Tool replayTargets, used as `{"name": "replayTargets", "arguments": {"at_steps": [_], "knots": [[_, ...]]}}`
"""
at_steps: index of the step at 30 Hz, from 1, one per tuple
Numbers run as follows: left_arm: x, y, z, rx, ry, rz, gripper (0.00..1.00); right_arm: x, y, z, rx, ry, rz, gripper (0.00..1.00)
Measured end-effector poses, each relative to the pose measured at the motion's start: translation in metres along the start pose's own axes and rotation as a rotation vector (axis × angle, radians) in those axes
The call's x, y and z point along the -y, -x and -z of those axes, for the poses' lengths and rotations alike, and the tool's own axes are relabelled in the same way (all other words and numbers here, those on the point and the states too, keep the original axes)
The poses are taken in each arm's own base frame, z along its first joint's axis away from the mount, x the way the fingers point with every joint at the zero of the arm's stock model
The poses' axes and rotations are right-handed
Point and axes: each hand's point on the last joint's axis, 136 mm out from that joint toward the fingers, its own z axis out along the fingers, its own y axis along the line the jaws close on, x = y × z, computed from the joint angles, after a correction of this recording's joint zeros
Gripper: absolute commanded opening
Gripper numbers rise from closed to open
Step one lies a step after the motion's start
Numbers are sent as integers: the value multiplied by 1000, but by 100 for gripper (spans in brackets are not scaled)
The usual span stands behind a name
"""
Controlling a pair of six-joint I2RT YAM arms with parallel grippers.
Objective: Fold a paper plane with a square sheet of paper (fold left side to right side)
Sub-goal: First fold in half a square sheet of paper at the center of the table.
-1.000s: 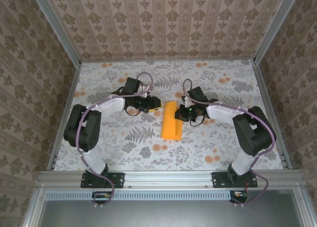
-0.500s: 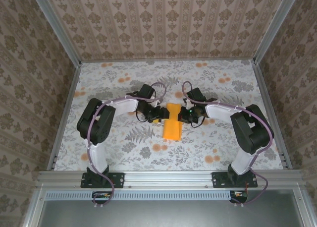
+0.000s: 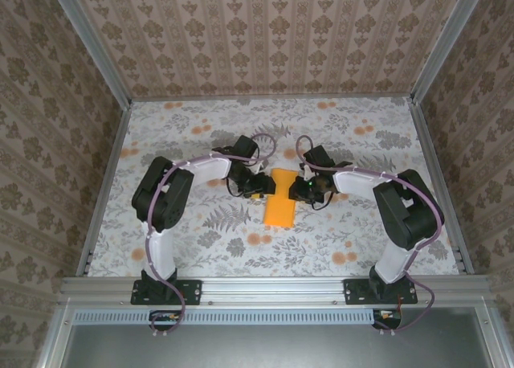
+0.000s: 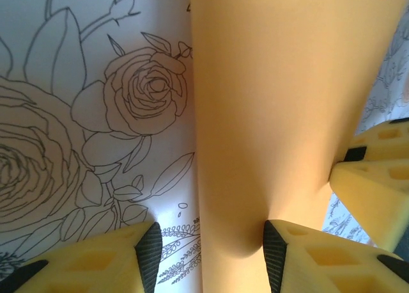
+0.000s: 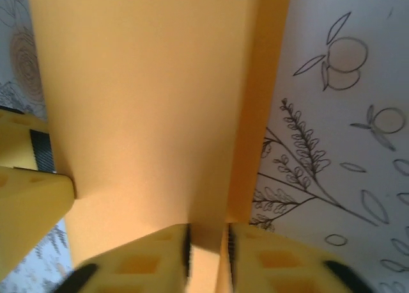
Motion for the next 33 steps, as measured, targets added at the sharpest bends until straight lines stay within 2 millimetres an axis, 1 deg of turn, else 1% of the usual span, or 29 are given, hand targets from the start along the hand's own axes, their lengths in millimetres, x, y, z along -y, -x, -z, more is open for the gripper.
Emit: {"name": "replayTargets", "arguments": {"at_steps": [2,4,9,13,20,26,33], "knots": [[0,0,-1,1,18,-7,49,4,2,6,26,-15,3,45],[0,0,-1,3,33,-12,49,7,8,18,73,-26,5,52],[0,0,-3,4,61,-17,50,14,22,46,188,-47,4,56],[-1,0,-4,7,78,3,50,21,25,57,247,-65,-1,58],[-1,2,-5,8,89,40,50,28,24,67,288,-84,-6,59],[-1,1,-6,-12,116,38,50,32,23,68,292,-93,-11,59],[-1,1,-7,-29,155,8,50,31,23,69,296,-90,-10,60]]}}
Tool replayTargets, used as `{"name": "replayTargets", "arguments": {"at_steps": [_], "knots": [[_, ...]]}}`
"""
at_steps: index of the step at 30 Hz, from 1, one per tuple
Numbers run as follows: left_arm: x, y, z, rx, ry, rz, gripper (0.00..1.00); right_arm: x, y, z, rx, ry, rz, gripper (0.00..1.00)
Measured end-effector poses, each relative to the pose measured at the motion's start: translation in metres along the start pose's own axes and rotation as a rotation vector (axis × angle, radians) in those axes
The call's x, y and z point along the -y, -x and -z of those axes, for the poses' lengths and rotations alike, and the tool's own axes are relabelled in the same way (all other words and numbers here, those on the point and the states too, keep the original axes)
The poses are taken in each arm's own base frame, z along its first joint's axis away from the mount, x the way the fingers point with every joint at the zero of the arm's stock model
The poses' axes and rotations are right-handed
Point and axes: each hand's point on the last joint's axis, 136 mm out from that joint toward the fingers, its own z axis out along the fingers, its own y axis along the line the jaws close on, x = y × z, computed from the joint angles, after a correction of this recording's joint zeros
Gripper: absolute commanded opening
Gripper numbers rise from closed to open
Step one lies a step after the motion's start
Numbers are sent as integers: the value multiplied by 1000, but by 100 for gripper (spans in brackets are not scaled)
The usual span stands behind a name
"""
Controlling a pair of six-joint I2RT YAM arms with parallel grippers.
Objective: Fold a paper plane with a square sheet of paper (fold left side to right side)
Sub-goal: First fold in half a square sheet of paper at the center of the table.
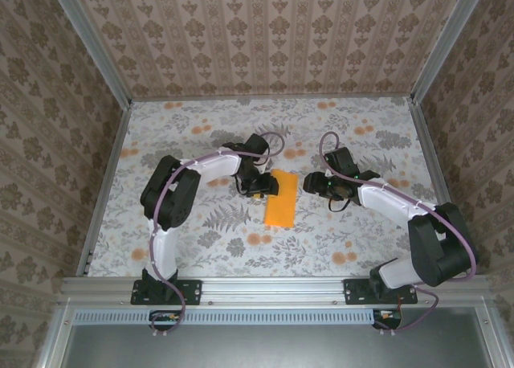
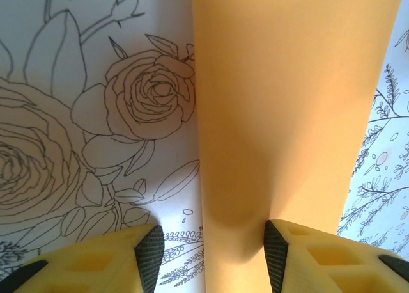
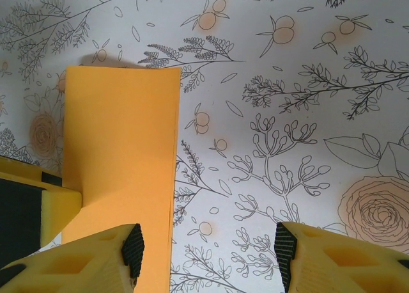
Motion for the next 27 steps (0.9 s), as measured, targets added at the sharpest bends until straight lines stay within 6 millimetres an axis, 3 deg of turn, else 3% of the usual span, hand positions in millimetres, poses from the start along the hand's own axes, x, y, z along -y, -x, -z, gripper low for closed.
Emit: {"name": "replayTargets", "arguments": {"at_steps": [27], "knots": [[0,0,-2,-16,26,-5,52,-7,-1,0,-10,37,-2,61]]}}
